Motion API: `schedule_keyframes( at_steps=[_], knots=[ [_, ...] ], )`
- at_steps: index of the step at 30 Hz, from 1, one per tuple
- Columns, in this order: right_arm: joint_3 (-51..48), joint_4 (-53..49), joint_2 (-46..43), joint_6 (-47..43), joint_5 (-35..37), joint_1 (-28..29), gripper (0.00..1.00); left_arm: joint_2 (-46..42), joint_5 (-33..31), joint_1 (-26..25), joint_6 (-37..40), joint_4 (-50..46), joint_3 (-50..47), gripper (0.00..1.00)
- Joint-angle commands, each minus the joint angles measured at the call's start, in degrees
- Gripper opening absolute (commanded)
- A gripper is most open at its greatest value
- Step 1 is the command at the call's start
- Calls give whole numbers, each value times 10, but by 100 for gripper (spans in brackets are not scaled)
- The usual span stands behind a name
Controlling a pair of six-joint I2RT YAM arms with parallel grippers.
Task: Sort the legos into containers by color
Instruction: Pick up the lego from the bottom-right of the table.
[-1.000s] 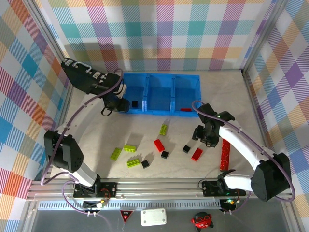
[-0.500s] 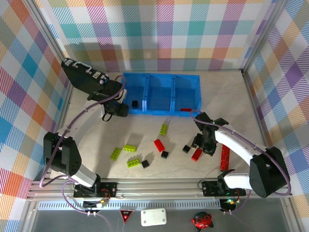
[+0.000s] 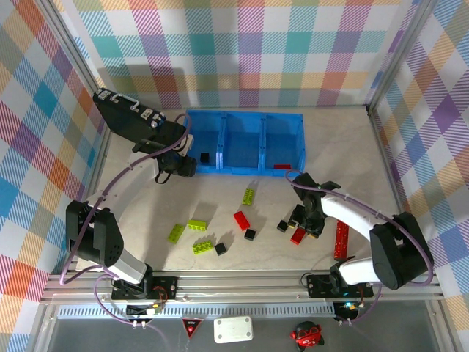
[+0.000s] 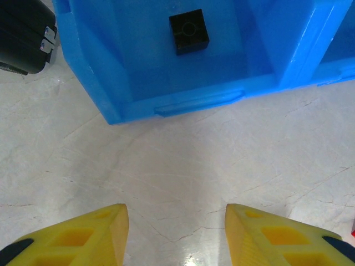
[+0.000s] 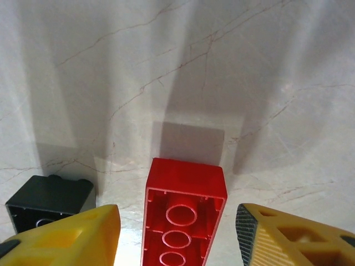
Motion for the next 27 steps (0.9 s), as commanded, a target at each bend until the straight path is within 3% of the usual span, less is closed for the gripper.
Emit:
schedule_keyframes(
  at_steps=[1,27],
  knots=[
    [-12,5,7,7,-7,3,56,-12,2,3,9,3,-2,49],
    [-10,-4,7,9,2,3,39,0,5,3,11,-7,9,49]
  ],
)
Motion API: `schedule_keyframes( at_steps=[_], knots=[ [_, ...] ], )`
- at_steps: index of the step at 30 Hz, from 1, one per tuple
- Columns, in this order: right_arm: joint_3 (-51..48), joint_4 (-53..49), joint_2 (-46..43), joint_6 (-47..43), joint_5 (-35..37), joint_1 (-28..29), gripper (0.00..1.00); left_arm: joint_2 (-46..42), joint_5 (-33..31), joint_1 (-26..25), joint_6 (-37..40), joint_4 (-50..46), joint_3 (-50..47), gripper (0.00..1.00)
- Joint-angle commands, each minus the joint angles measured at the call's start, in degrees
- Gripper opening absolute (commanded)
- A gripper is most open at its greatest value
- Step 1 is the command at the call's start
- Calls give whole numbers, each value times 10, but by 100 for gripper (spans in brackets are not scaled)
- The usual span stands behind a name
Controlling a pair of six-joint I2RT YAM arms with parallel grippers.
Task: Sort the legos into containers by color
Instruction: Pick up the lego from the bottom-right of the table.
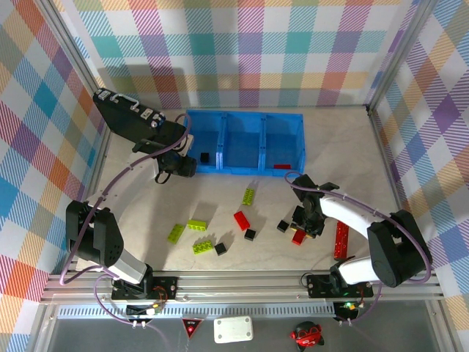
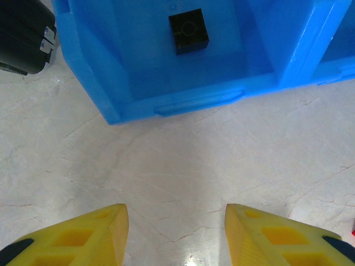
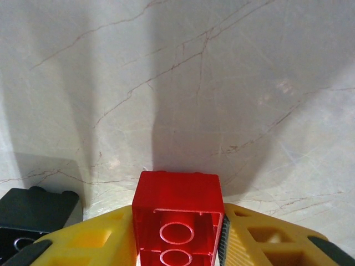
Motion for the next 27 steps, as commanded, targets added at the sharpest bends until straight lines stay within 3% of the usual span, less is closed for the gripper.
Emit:
schedule_keyframes(
  at_steps=[1,20,27],
  knots=[
    [0,-14,-3,8,2,3,38,1,5,3,10,-7,10,49],
    [66,-61,-7,-40,18,3,35,-1,2,3,12,-9,8,49],
    [124,-95,1,-108,2,3,35,-1,3,3,12,-9,7,49]
  ],
)
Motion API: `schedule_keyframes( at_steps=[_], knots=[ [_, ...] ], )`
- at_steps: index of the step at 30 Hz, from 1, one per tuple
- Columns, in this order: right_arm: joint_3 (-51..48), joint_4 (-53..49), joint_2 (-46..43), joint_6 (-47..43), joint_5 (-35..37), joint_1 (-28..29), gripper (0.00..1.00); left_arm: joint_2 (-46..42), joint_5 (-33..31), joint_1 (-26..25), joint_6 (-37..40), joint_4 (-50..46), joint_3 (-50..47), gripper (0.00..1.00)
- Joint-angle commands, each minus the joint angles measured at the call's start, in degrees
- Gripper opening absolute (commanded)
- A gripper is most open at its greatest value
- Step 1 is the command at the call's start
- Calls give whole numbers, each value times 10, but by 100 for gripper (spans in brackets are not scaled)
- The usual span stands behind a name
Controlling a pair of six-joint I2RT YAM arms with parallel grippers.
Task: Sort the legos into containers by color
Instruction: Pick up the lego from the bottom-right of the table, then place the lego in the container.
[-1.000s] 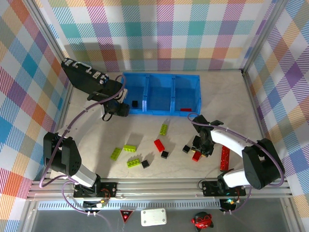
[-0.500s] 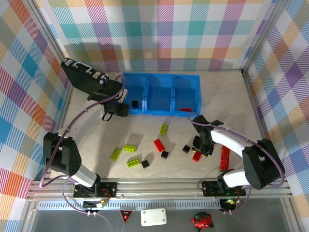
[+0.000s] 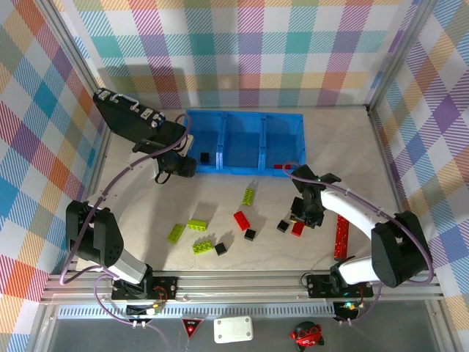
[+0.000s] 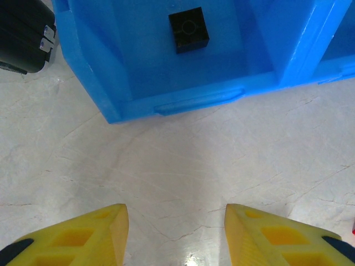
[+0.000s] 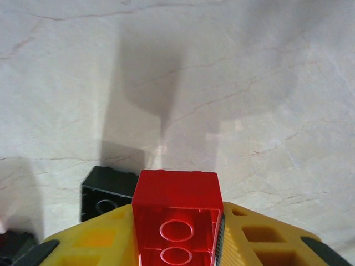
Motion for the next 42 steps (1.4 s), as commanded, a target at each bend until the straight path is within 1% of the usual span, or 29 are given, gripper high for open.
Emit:
schedule_keyframes(
  at_steps=[1,9,15,20,30,42],
  knots=[
    [39,-41,3,-52,-9,3,35,-1,4,3,11,-7,7,49],
    [107,-80,20,-102,24,3,35,-2,2,3,12,-8,7,49],
    [163,-98,44,-126,25,3,35,-10,-16,9,19,-9,7,49],
    [206,-119,62,-139,32,3,35,-16,-11,19,19,-3,5,49],
    [243,-118,73,-148,34,3,35,-15,-1,22,16,5,0,49],
    [309,-130,120,-188,69,2,35,-11,11,22,13,5,1,49]
  ],
)
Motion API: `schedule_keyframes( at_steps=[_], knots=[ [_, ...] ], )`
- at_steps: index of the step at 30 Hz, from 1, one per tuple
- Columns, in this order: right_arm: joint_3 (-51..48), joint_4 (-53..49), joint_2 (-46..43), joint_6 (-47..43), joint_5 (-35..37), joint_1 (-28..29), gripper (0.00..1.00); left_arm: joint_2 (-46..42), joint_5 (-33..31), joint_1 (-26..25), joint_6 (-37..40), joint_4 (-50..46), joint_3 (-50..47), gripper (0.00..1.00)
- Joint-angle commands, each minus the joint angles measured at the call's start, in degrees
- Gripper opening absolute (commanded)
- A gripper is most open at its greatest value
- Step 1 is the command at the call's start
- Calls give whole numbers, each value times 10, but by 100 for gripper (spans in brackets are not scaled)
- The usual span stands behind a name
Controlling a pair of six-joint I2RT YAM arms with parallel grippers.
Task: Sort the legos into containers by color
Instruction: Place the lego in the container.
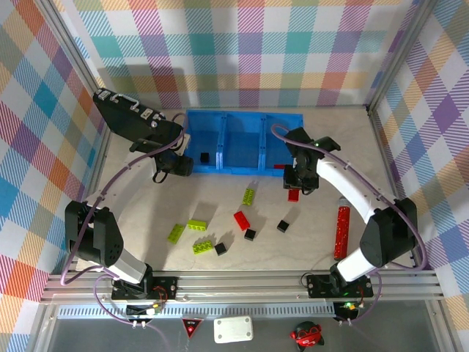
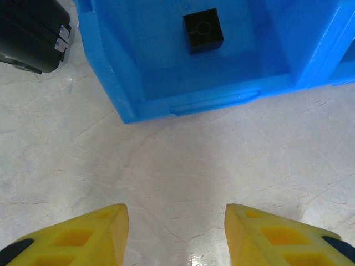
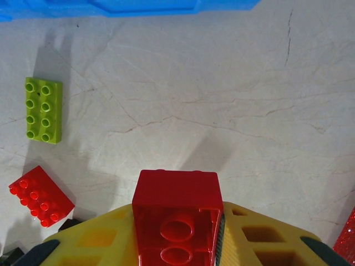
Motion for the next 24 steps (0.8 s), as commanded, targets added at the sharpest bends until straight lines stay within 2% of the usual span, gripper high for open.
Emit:
schedule_keyframes(
  at_steps=[1,24],
  knots=[
    [35,-15,23,-26,19,2,35,-10,11,6,0,4,2,49],
    [232,-12,182,-97,36,-32,33,-18,21,-1,-6,6,-7,49]
  ],
)
